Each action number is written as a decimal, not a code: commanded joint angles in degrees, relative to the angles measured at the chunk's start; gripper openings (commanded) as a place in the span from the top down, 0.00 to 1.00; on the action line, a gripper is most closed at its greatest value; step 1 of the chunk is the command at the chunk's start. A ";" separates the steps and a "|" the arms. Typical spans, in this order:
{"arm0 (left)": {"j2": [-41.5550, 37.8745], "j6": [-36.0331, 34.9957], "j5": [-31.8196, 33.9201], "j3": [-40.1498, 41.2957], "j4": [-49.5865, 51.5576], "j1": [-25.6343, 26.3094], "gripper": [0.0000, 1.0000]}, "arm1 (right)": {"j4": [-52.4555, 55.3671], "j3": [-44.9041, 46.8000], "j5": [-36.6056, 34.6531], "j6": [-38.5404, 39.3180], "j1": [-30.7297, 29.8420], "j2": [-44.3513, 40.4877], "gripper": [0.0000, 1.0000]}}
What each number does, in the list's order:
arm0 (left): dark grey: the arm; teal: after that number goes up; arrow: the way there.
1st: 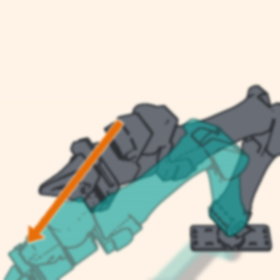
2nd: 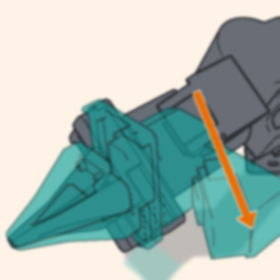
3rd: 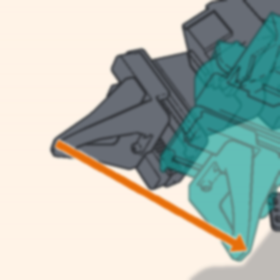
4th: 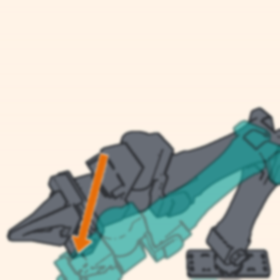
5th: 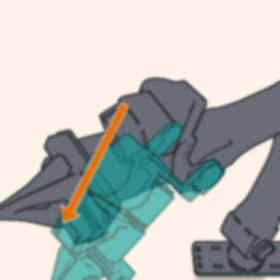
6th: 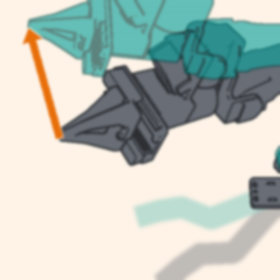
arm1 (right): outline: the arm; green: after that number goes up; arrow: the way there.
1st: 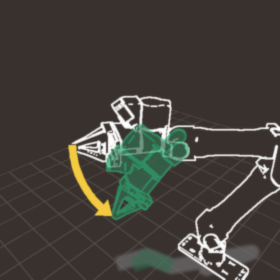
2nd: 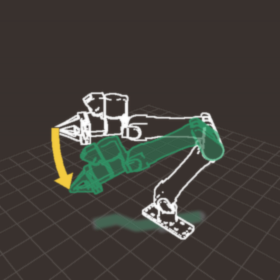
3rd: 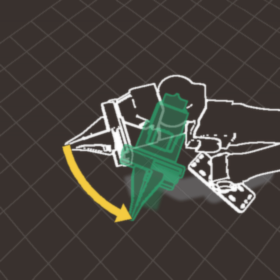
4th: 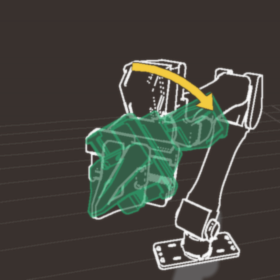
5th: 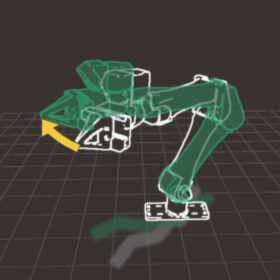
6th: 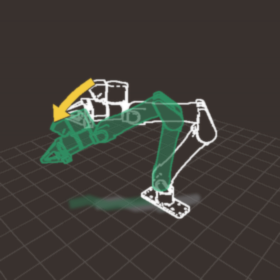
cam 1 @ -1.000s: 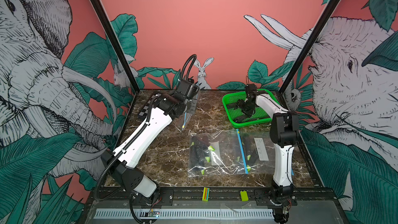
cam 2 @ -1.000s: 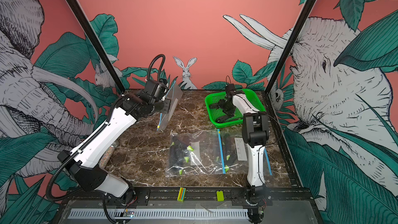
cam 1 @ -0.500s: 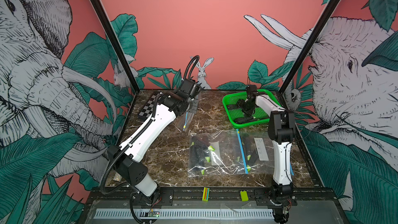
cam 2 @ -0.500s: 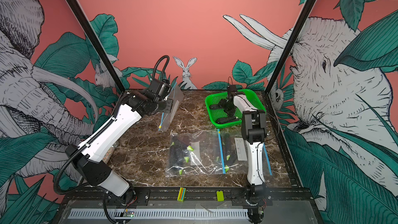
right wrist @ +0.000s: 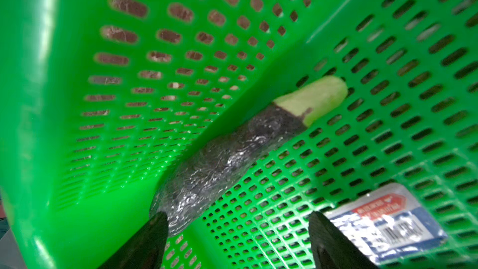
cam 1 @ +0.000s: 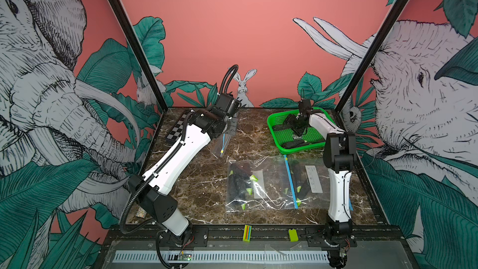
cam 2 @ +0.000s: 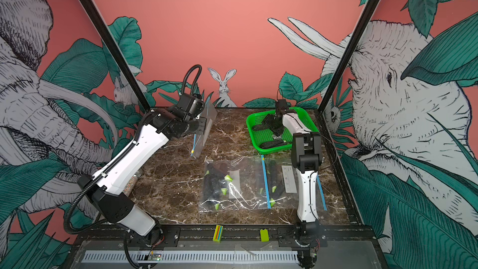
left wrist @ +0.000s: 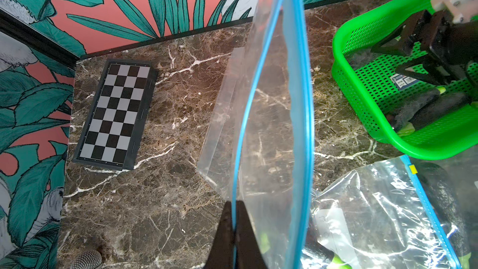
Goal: Place the eggplant in a zip-top bag and seal the zipper
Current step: Pick up the eggplant from the basket.
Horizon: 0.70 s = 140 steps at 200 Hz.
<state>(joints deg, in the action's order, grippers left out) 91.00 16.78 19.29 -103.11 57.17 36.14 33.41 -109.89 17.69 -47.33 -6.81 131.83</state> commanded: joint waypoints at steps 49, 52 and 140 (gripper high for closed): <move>0.40 0.28 0.49 -1.65 1.80 -0.61 1.00 | -13.16 5.83 1.47 -7.29 -0.84 -1.72 0.27; 0.40 0.30 0.49 -1.67 1.85 -0.63 1.00 | -13.66 6.09 1.51 -7.55 -0.84 -1.66 0.28; 1.95 0.27 0.31 -2.54 2.16 -0.63 1.00 | -25.71 10.65 -0.25 -12.47 -2.15 -0.58 0.40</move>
<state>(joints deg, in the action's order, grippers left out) 92.95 16.75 19.25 -104.12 57.95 35.83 12.34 -100.57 18.81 -57.89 -8.23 131.63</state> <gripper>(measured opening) 0.047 0.617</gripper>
